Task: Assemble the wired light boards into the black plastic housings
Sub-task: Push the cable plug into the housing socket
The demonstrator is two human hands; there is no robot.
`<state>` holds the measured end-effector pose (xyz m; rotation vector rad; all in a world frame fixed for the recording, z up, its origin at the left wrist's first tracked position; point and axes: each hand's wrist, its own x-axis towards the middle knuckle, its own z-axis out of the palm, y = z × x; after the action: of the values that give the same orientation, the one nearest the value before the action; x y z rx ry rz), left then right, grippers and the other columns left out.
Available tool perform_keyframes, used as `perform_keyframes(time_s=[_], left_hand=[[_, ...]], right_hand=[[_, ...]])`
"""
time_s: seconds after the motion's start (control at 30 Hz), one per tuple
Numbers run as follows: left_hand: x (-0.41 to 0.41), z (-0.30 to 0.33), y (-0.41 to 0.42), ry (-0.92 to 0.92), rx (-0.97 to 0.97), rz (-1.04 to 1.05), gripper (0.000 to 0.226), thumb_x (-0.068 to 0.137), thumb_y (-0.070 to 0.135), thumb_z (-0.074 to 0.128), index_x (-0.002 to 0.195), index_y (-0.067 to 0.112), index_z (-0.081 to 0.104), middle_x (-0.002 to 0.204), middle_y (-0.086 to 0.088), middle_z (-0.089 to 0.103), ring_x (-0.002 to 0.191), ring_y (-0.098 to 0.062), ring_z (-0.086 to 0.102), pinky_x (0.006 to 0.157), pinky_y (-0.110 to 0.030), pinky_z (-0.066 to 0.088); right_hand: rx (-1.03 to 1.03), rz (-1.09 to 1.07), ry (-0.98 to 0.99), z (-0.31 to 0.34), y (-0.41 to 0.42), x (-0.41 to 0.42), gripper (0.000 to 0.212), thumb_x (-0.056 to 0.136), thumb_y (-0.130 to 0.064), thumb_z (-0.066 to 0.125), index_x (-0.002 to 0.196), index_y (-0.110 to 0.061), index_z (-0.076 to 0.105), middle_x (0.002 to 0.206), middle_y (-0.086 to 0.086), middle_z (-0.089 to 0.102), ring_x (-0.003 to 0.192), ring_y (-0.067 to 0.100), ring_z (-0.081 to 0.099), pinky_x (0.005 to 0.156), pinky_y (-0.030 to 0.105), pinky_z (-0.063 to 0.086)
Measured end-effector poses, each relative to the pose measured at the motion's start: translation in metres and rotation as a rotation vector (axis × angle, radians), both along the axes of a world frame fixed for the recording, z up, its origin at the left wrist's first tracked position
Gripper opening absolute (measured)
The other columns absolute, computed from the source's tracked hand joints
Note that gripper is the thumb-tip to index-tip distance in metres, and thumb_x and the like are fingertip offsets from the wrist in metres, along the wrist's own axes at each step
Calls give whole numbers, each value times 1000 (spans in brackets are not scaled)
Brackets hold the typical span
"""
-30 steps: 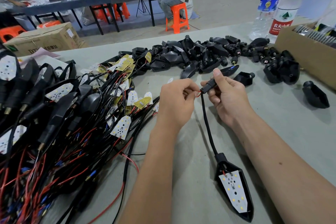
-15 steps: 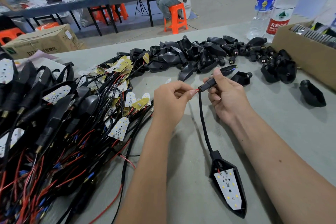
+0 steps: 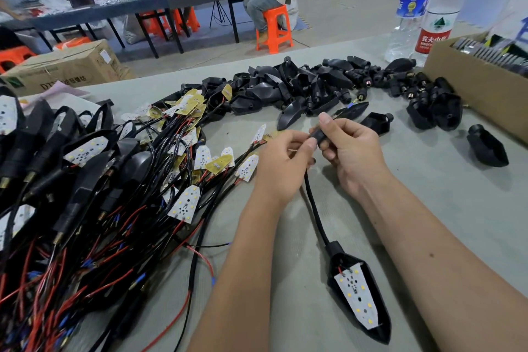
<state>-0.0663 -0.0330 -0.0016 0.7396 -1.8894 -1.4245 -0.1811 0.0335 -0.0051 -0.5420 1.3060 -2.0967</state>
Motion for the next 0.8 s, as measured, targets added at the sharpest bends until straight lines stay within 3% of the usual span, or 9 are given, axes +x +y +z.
perform_keyframes(time_s=[0.13,0.27,0.37,0.5,0.6,0.8], left_hand=[[1,2,0,14,42,-19,13,103,9,57,97,4,67,79,-10,70,64,-15,68,66,-26,58],[3,4,-1,-22,130,-82,25,108,15,49,96,1,66,74,-6,68,61,-14,66,65,-30,56],[5,5,-1,-39,157,-108,24,107,17,52,98,0,66,74,-5,68,63,-16,67,71,-37,57],[8,10,1,-37,251,-145,18,103,16,60,96,1,68,71,-3,68,60,-16,68,64,-29,59],[11,12,1,-57,356,-177,16,101,18,64,96,3,67,66,2,63,53,-13,63,54,-22,52],[18,12,-7,-89,427,-249,12,94,18,73,95,6,72,69,2,67,56,-10,59,59,-21,49]], right_hand=[[-33,64,-44,1,1,-3,25,100,-23,65,95,1,74,94,15,70,58,9,54,52,18,47],[-1,-7,12,-3,1,-5,21,98,-18,69,90,-1,77,77,11,67,56,10,53,51,19,44],[-14,-50,16,-4,1,-6,22,99,-19,69,87,-1,76,84,10,73,58,9,53,48,19,41],[-15,-95,-2,-2,2,-9,23,100,-17,66,88,0,75,86,10,75,60,9,53,49,20,42],[-15,-104,-24,-1,2,-11,24,101,-17,65,87,0,74,87,11,73,60,10,52,49,19,42],[-74,-227,-232,6,8,-25,20,100,-13,66,85,-1,69,74,9,71,55,8,52,46,16,42]])
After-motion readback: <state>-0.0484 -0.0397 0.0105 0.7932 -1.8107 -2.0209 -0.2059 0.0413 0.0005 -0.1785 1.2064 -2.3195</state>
